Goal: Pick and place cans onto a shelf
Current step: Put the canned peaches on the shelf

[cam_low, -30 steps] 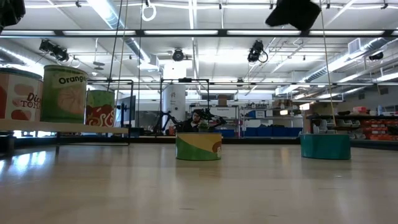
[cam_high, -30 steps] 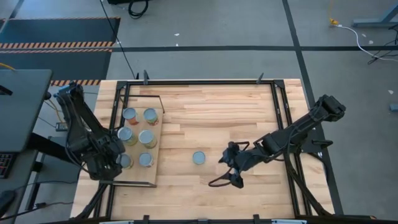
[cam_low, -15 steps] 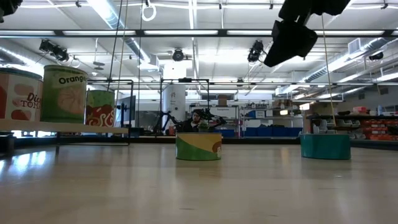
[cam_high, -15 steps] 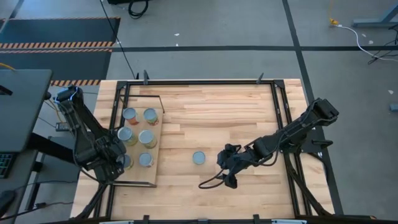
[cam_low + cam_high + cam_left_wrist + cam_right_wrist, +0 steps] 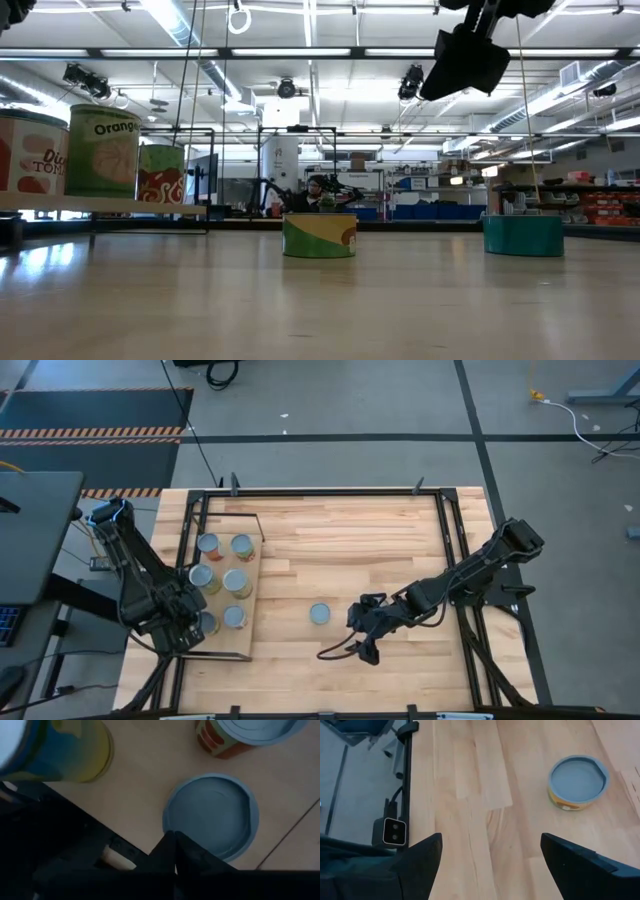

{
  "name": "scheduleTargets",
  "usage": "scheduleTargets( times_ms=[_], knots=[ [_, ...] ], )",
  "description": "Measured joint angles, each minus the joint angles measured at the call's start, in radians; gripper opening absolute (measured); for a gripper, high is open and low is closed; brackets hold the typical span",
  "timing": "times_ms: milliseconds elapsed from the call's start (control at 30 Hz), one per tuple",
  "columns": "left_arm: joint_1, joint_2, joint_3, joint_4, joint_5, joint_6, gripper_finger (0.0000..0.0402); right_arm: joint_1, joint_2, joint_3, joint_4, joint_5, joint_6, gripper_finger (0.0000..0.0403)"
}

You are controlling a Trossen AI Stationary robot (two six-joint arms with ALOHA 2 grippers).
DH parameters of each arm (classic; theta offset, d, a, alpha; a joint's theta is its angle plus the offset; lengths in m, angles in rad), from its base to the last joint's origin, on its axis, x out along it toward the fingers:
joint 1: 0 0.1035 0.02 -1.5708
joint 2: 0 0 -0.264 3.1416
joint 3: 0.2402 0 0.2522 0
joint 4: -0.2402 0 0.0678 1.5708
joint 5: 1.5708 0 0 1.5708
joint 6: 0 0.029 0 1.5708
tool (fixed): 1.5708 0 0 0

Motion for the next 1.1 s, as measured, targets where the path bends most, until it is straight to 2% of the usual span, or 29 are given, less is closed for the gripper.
scheduleTargets(
  times_ms=[233,767,933,1100],
  knots=[
    [0.000,-0.002,0.002,0.090,0.016,-0.020,0.0003,0.002,0.000,0.000,0.000,-0.012,0.016,0.0345],
    [0.000,-0.033,0.004,-0.002,0.043,-0.095,0.0001,0.000,0.000,0.000,0.014,-0.013,0.024,0.0345],
    [0.000,-0.037,0.038,-0.029,0.027,-0.112,0.0001,0.000,0.000,0.000,0.014,-0.013,0.033,0.0345],
    [0.000,-0.038,0.082,0.019,0.027,-0.116,0.0000,0.000,0.000,0.000,0.014,-0.013,0.038,0.0345]
  ],
)
